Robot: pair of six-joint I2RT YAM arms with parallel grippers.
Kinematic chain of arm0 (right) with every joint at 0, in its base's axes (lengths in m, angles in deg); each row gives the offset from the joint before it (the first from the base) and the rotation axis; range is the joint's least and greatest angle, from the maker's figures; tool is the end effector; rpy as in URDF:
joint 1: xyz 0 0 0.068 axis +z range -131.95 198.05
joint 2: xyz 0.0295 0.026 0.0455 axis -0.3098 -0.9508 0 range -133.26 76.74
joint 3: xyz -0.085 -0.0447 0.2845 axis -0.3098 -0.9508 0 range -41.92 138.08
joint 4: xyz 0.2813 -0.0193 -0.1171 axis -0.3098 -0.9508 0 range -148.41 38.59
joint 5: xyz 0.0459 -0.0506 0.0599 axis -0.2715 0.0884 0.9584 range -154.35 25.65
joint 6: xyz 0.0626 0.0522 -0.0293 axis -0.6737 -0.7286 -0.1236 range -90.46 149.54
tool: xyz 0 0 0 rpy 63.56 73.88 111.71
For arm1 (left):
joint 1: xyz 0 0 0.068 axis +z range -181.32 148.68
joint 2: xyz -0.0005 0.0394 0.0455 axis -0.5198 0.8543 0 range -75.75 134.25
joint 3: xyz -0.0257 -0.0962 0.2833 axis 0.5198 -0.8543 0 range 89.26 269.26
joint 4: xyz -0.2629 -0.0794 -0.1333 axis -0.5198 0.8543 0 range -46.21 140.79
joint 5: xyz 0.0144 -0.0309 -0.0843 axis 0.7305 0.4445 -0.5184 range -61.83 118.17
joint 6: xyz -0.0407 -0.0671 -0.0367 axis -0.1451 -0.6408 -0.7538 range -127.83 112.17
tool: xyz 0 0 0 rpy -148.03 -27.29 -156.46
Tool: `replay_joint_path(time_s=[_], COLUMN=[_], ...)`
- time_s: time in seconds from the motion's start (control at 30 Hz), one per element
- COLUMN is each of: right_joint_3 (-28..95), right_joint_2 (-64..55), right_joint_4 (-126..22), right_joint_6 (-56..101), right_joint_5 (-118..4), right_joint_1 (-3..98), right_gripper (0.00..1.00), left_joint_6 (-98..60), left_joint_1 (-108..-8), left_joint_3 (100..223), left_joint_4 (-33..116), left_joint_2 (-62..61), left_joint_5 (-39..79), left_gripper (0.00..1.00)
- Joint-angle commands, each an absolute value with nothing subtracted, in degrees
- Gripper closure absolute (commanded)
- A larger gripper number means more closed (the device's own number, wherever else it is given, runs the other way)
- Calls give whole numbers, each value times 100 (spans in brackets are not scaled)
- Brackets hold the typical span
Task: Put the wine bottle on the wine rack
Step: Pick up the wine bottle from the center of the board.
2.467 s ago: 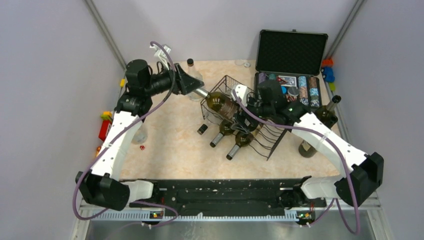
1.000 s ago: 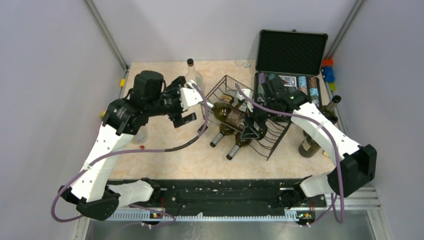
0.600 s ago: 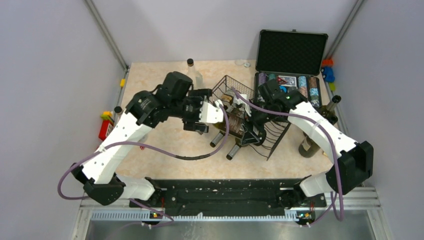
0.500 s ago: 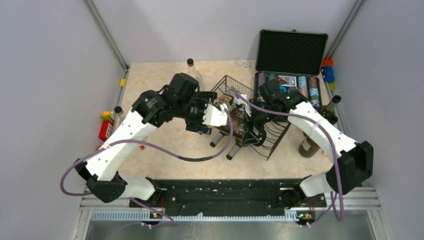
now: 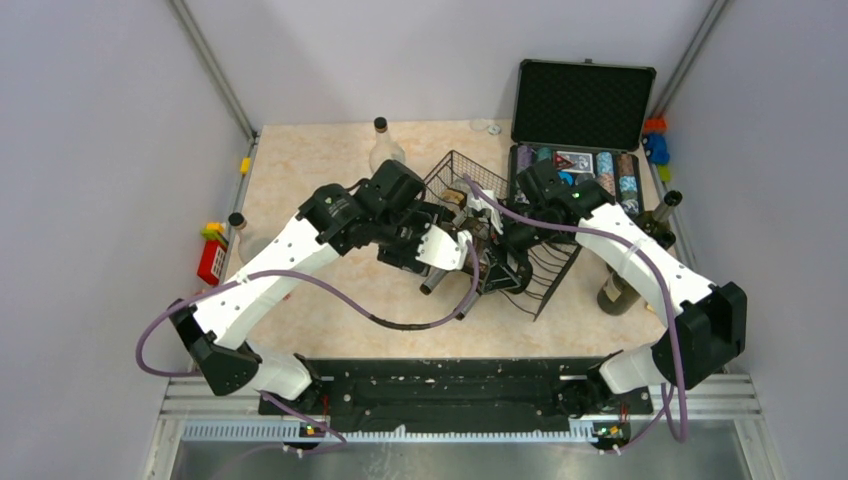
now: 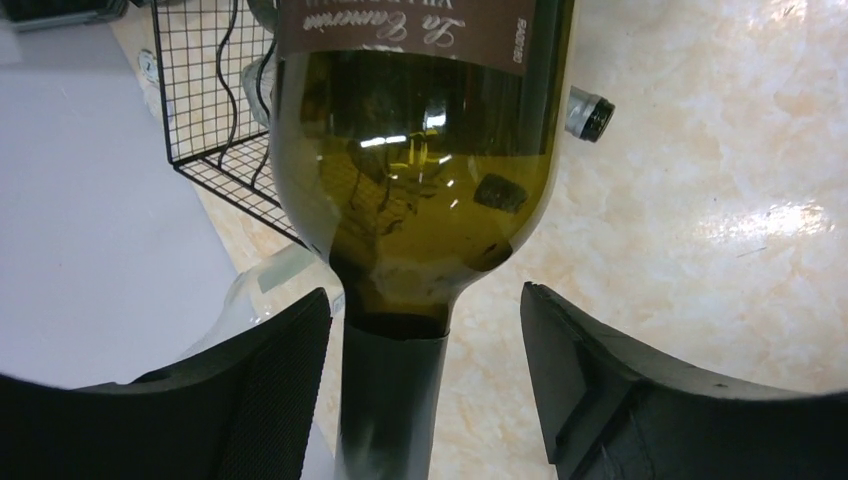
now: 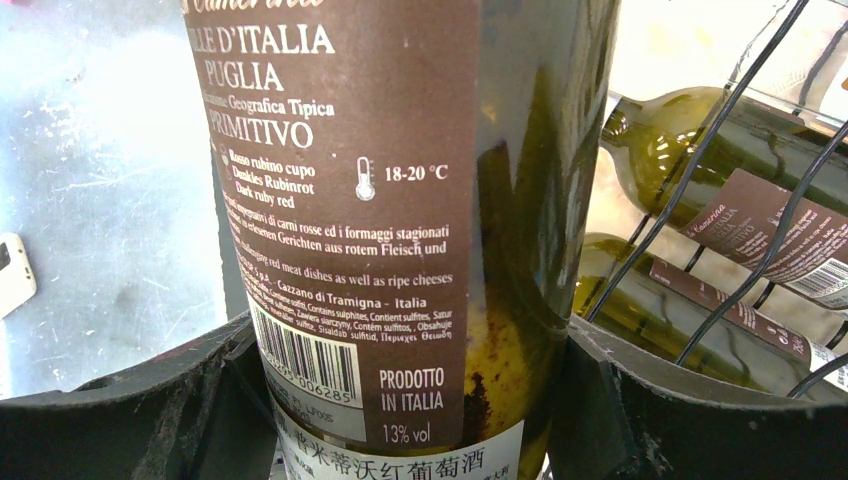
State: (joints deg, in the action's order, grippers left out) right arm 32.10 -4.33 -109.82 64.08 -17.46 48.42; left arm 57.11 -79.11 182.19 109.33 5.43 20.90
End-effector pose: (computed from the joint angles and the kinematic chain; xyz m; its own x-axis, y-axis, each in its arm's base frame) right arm 0.2510 0.2118 0.3111 -0.3023 -0.6262 -0.7186 -0.9451 0.0986 0.3116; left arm 0.2191 -0.2559 0.3993 0.4816 0.8067 -0.3426 0.8235 -0.2827 0.4919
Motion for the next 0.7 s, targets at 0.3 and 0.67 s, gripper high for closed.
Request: replay_joint_path(time_s=[0.3, 0.67], right_joint_3=[3424, 3435], right_joint_2=[-326, -315], right_joint_4=[-10944, -10948], right_joint_6=[6689, 6689], right_joint_5=[-1163, -1153], right_joint_1=[4907, 4916], right_gripper=[100, 100], left_joint_6=[5987, 5958], left_joint_1=[-7939, -7948], left_joint_3=[17943, 17873], left_joint_4=[10548, 10443], left_joint_2=[607, 665], left_joint_5=[2639, 2536], left_gripper=[34, 39])
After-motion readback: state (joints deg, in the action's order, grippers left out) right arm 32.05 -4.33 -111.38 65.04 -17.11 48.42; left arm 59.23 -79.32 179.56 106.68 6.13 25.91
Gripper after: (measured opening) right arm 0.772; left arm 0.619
